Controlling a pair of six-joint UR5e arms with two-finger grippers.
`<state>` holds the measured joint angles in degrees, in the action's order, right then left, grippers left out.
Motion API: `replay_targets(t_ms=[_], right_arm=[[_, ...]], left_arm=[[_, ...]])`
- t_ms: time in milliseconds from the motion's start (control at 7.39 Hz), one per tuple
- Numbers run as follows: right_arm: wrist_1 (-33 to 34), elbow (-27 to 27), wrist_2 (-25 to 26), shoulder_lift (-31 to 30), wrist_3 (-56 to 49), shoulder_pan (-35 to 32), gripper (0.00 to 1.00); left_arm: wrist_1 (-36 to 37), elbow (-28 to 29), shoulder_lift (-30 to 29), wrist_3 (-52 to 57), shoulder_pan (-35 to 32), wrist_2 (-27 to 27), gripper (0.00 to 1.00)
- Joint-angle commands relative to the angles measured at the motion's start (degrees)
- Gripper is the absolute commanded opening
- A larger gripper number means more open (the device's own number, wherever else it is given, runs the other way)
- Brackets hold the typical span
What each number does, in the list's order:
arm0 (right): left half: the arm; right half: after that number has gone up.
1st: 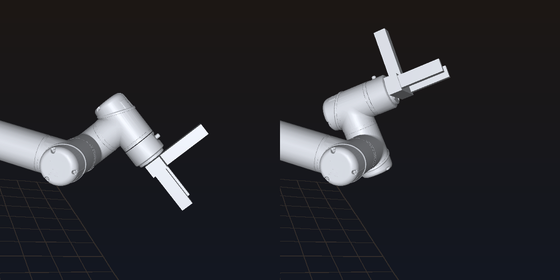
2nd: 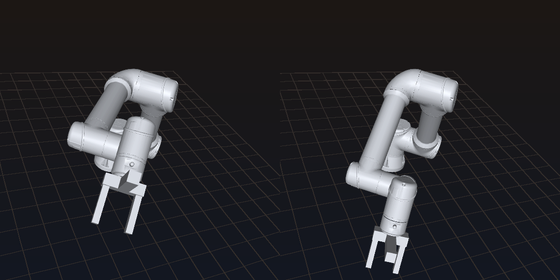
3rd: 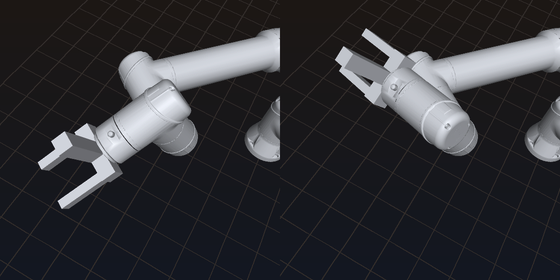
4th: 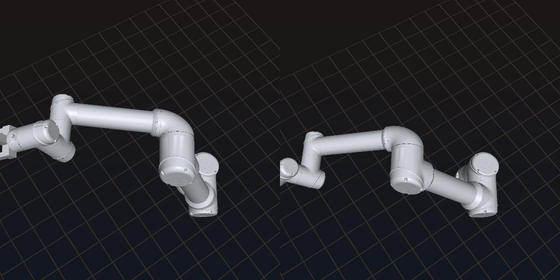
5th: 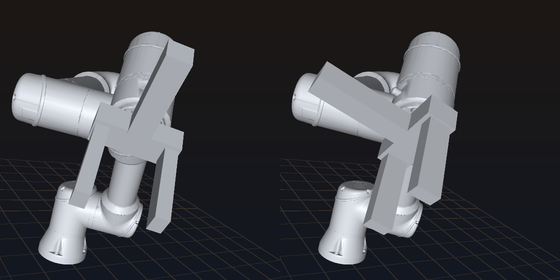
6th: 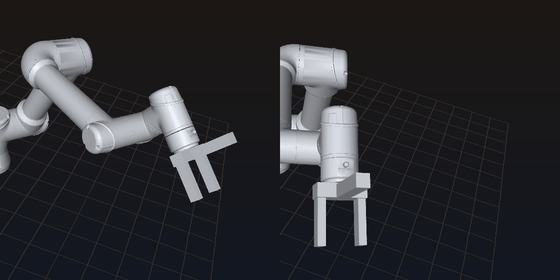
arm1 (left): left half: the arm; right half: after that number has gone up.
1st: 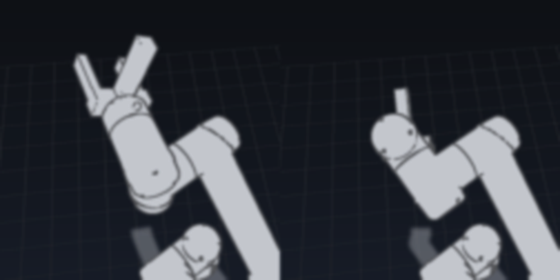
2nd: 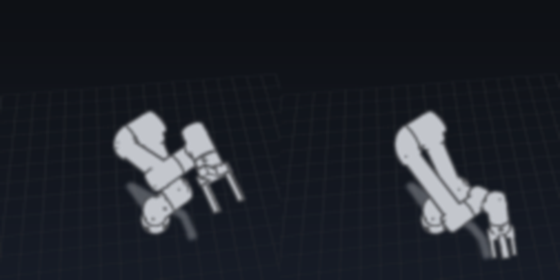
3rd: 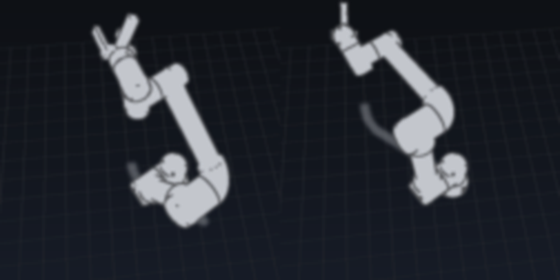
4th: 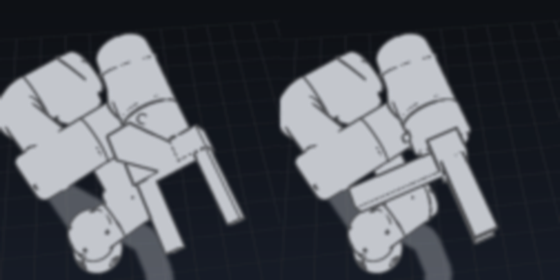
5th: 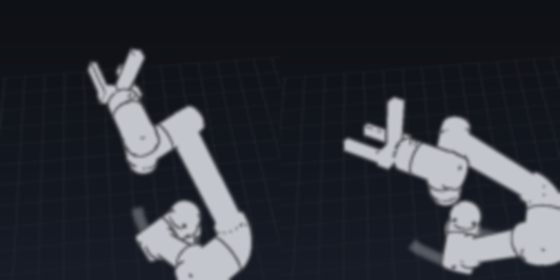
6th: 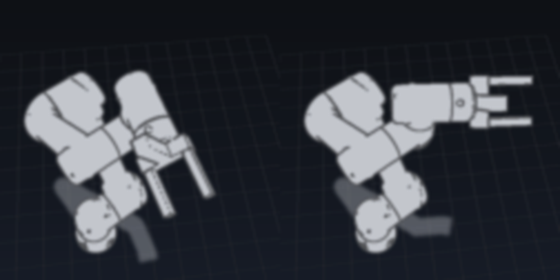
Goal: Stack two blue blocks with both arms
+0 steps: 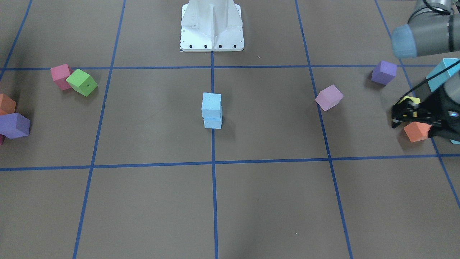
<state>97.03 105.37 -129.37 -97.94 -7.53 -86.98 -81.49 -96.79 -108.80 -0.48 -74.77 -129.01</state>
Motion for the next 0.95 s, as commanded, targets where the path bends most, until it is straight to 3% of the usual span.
replay_targets(t_ms=[0,135,271,406,812], right_arm=[[0.0,-0.1,0.0,-1.4,0.0,-1.5,1.0],[0.0,-0.1,0.0,-1.4,0.1,-1.6,1.0],[0.0,-0.2,0.0,-1.3,0.1,-1.6,1.0],[0.0,-0.2,0.0,-1.3,0.1,-1.6,1.0],[0.0,0.0,-0.1,-1.1,1.7,-1.6,1.0]], left_arm=[[1.5,7.1,5.8,23.5,-12.8,-0.1,0.98],[0.0,12.4,7.5,29.0,-15.9,0.1,0.98],[-3.1,14.5,8.2,27.8,-19.6,-0.3,0.98],[-3.0,12.3,8.3,21.3,-19.9,-0.4,0.98],[-7.3,10.2,10.8,19.2,-19.6,-0.4,0.98]])
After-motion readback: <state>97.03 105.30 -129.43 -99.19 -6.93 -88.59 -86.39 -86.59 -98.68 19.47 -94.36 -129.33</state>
